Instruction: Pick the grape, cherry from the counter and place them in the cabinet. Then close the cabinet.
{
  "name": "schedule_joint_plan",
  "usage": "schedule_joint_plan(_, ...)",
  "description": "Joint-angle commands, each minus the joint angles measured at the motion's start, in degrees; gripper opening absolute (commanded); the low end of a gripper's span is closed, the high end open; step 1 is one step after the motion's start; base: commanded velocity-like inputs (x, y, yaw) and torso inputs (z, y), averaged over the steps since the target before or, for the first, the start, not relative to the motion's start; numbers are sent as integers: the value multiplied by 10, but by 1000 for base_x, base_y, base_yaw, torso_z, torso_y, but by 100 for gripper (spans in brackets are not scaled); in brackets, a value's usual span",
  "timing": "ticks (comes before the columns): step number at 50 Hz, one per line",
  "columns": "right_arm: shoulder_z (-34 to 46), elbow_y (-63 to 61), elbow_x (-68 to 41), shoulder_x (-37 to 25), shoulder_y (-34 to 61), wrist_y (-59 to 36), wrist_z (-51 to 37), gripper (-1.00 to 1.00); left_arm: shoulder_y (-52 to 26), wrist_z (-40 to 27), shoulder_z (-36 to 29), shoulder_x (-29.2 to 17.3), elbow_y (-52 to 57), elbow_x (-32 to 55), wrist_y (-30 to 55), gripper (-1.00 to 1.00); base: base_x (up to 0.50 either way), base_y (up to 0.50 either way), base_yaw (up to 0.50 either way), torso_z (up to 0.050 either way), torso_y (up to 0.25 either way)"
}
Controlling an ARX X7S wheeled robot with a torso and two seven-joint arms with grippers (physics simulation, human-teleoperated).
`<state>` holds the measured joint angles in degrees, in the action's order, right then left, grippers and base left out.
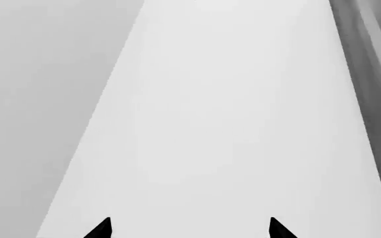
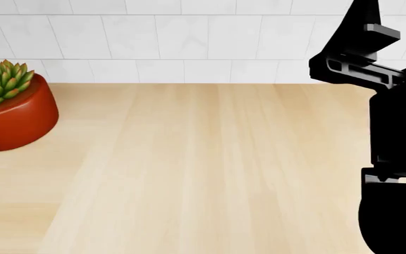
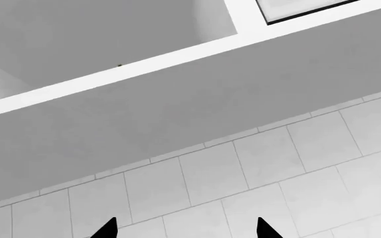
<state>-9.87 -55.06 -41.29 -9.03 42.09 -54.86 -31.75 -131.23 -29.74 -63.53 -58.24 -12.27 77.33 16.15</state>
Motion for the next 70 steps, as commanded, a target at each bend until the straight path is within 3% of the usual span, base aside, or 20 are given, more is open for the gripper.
schedule_joint_plan(1,25,-5,-12,-49,-48,8,-6,100,-30,52,40,104,-96,36,24,100,0,0,0,0,0)
schedule_joint_plan(13,45,11,4,-52,-55,33,-1,100,-32,108,94,216,-193,-10,39,100,0,0,0,0,0)
schedule_joint_plan(21,18,-7,-31,-60,-61,23,-12,100,-32,140,148,272,-245,-29,54,100,0,0,0,0,0)
schedule_joint_plan(34,30,2,-26,-63,-67,41,-13,100,4,96,294,281,-258,145,73,100,0,0,0,0,0)
schedule_joint_plan(48,29,0,-38,-69,-73,48,-19,100,-33,76,341,270,-201,198,118,100,0,0,0,0,0)
schedule_joint_plan(51,35,3,-36,-68,-71,50,-20,100,-37,66,381,273,-189,179,147,100,0,0,0,0,0)
schedule_joint_plan(58,49,13,-28,-66,-63,56,-22,100,-37,54,585,319,-173,25,302,100,0,0,0,0,0)
schedule_joint_plan(70,33,0,-47,-77,-74,59,-30,100,18,62,591,356,-161,21,294,100,0,0,0,0,0)
